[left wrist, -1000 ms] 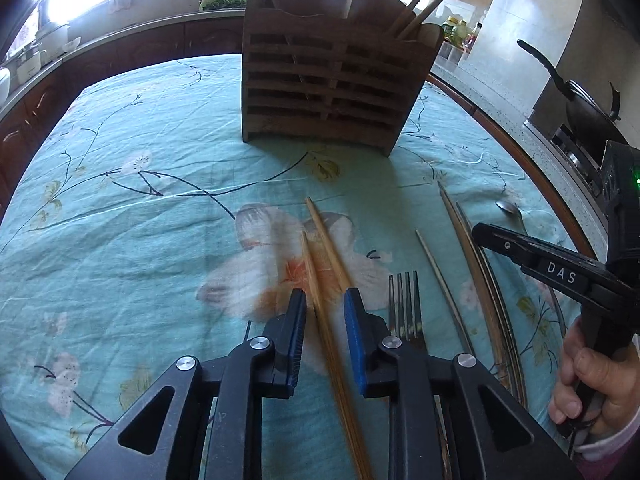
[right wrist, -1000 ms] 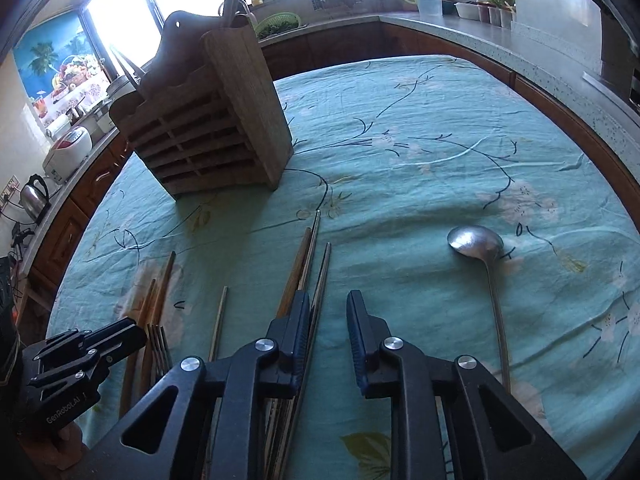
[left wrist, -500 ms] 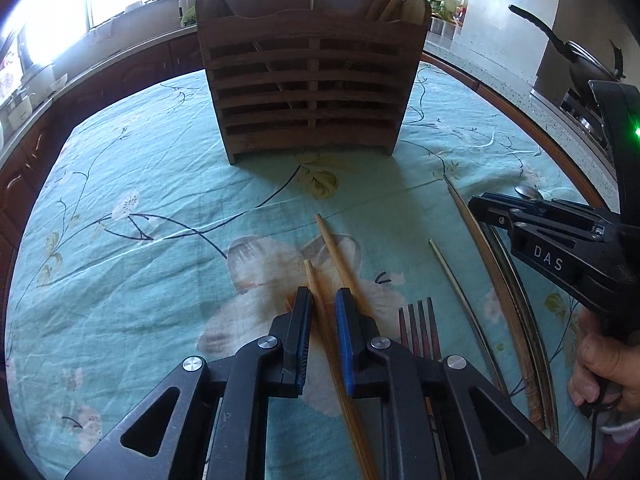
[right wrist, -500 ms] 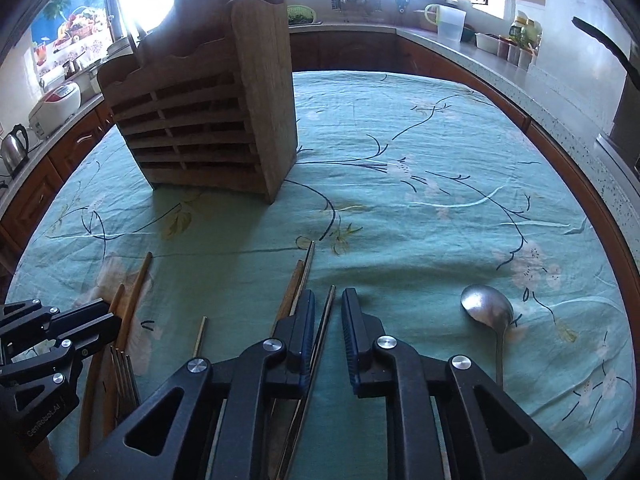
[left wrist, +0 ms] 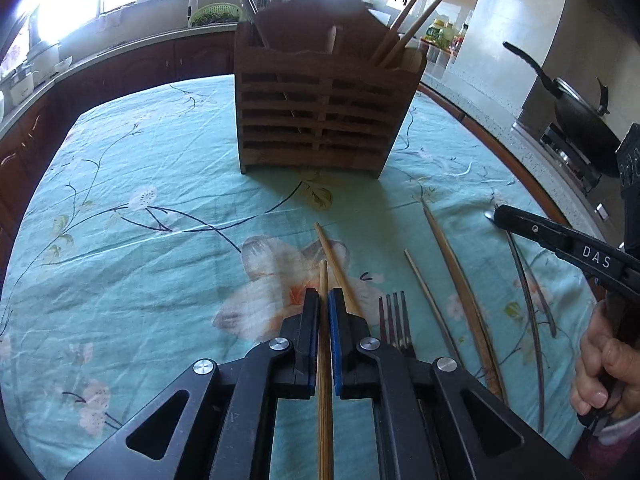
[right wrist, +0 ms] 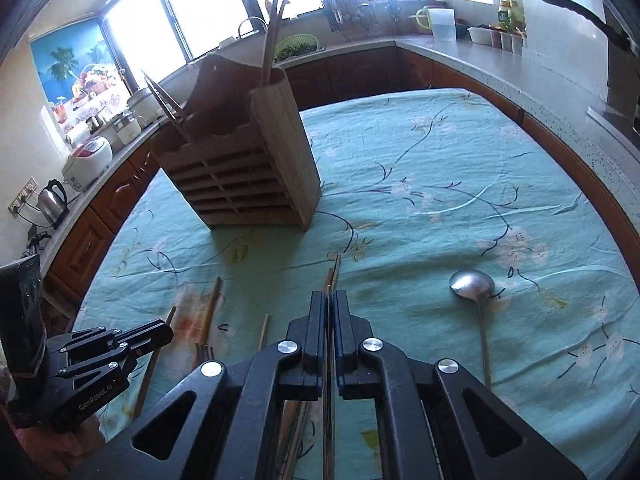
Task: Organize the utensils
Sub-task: 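Lift the left tool's chopstick into the wooden holder while the right tool inserts its chopstick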
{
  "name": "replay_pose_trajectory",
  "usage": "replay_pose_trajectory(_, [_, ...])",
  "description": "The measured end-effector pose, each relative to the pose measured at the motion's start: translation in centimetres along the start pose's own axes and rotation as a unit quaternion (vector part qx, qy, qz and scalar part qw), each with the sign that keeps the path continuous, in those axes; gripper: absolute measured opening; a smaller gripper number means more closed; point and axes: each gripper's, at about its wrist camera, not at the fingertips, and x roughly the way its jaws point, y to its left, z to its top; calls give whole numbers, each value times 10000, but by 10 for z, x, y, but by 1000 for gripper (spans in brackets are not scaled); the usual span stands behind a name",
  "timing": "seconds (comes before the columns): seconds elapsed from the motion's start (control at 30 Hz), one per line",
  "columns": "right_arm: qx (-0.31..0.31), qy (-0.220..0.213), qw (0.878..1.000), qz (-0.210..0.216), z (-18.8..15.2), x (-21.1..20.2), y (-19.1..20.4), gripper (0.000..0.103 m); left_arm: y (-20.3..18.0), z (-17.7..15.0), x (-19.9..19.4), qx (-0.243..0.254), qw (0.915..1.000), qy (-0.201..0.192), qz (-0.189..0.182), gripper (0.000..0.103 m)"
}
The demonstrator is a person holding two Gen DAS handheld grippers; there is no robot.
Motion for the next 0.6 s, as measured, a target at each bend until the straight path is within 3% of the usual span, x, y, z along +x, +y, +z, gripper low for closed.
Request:
replay_pose_trajectory(0.33, [-126,-795,9965,218,15,-75,18,4,17,-4,-109,-219,9937,-988,-476,3])
replay_pose_trajectory(0.6, [-272,-1443,9887,290,39,-123,30,4,35,-11,-178,-351,9837,-1656,-602,3])
